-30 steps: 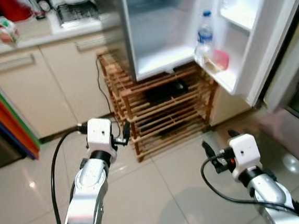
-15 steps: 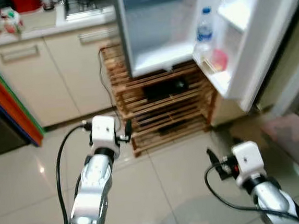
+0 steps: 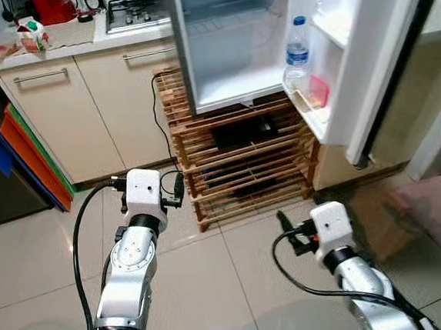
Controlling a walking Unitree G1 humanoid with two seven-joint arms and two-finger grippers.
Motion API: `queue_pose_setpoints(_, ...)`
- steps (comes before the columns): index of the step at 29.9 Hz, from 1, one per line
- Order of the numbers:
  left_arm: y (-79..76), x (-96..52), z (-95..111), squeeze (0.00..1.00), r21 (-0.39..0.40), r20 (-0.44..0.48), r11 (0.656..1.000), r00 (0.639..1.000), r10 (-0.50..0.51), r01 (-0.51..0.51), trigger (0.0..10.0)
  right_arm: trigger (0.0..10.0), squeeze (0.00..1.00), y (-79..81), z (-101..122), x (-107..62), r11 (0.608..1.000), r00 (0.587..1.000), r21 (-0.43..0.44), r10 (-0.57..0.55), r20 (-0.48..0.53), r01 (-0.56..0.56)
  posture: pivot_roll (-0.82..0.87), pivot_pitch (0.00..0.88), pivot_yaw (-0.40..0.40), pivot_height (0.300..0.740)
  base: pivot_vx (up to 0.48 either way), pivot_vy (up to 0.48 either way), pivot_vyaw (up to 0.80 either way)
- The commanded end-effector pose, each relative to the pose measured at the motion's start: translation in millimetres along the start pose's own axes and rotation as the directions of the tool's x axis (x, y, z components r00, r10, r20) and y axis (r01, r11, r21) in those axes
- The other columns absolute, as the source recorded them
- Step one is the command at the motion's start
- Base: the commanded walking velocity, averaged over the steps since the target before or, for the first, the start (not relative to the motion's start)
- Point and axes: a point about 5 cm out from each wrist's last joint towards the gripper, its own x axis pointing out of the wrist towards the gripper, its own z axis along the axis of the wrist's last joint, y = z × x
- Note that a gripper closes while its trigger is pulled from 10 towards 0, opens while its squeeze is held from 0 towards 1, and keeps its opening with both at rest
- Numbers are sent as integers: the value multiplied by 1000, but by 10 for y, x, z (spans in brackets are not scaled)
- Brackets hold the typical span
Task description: Restocking fridge
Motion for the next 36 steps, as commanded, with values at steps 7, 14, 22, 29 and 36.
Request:
queue_pose_setpoints(7,266,-433,-269,0,30,6,997,997,-75,75,10000,10000,90,-123,-144,-96,998,998,28,-60,-5,60,-113,0,24,740,0,0,0)
queue_pose_setpoints(14,138,-649,-345,0,-101,-37,994,998,47,-50,10000,10000,94,-293,-370,-33,986,989,93,-134,-59,139,-104,0,0,740,0,0,0)
queue_pose_setpoints(22,252,-437,-239,0,-134,-27,983,992,121,-124,10000,10000,94,-333,-477,29,990,990,82,-103,-96,111,-93,0,-11,740,0,-287,0)
queue_pose_setpoints(29,235,-333,-188,0,-146,-41,978,989,146,-150,10000,10000,94,-284,-616,55,992,988,78,-87,-127,97,-109,0,3,740,0,-480,0)
queue_pose_setpoints(36,187,-268,-181,0,-140,-52,981,990,131,-137,10000,10000,90,-313,-645,80,993,988,74,-79,-135,90,-113,0,6,740,0,-480,0)
